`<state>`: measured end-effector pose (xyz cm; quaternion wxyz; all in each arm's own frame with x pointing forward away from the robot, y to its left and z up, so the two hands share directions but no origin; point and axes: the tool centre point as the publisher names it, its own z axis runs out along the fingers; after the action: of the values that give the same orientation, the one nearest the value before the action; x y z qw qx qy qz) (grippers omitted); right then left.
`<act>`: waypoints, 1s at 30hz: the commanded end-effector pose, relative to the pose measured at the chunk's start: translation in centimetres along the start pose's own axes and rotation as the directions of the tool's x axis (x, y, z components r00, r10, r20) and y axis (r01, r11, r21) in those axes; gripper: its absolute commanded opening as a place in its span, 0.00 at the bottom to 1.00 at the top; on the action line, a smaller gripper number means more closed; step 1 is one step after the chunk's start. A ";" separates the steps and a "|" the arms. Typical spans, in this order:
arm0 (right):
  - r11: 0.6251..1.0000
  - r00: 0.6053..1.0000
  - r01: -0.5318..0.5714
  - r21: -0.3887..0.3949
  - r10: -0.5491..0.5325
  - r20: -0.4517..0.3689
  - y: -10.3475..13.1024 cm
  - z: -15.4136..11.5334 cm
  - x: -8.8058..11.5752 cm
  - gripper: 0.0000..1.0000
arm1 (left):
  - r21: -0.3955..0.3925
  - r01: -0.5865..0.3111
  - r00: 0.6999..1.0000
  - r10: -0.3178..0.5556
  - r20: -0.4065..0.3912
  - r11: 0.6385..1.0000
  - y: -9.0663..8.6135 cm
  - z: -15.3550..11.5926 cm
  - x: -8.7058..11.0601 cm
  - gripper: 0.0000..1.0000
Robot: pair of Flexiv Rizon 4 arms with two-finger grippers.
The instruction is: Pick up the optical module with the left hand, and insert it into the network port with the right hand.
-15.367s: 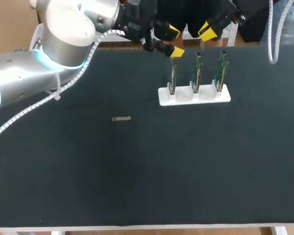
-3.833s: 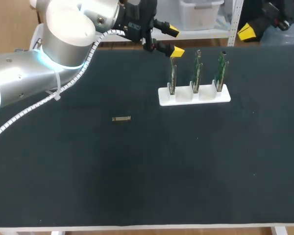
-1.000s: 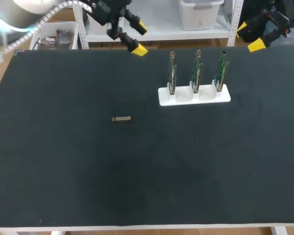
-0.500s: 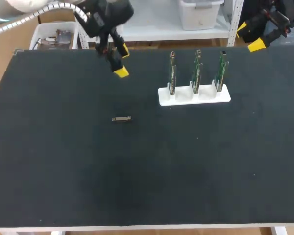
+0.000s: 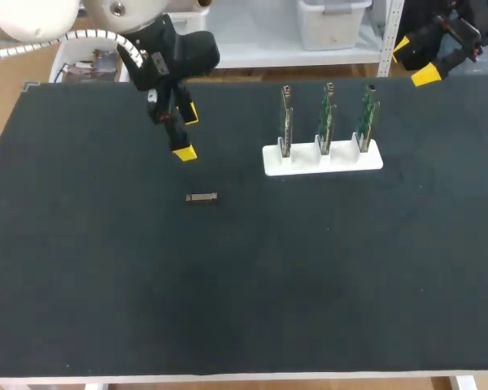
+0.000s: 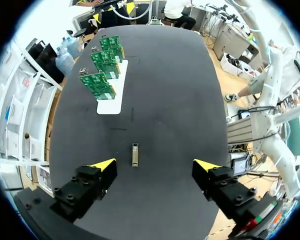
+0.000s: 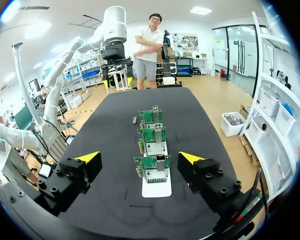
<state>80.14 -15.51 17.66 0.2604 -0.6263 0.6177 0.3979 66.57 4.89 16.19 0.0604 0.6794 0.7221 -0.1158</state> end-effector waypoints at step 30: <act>0.825 1.000 -0.001 -0.565 0.000 -0.001 -0.7 -0.3 -0.1 1.00 | -0.048 -0.064 0.982 0.055 -0.181 0.997 -0.1 8.6 1.6 1.00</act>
<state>80.14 -15.51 17.66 0.2604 -0.6263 0.6178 0.3979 65.77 4.67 7.96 0.0169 0.7065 0.7067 -0.0343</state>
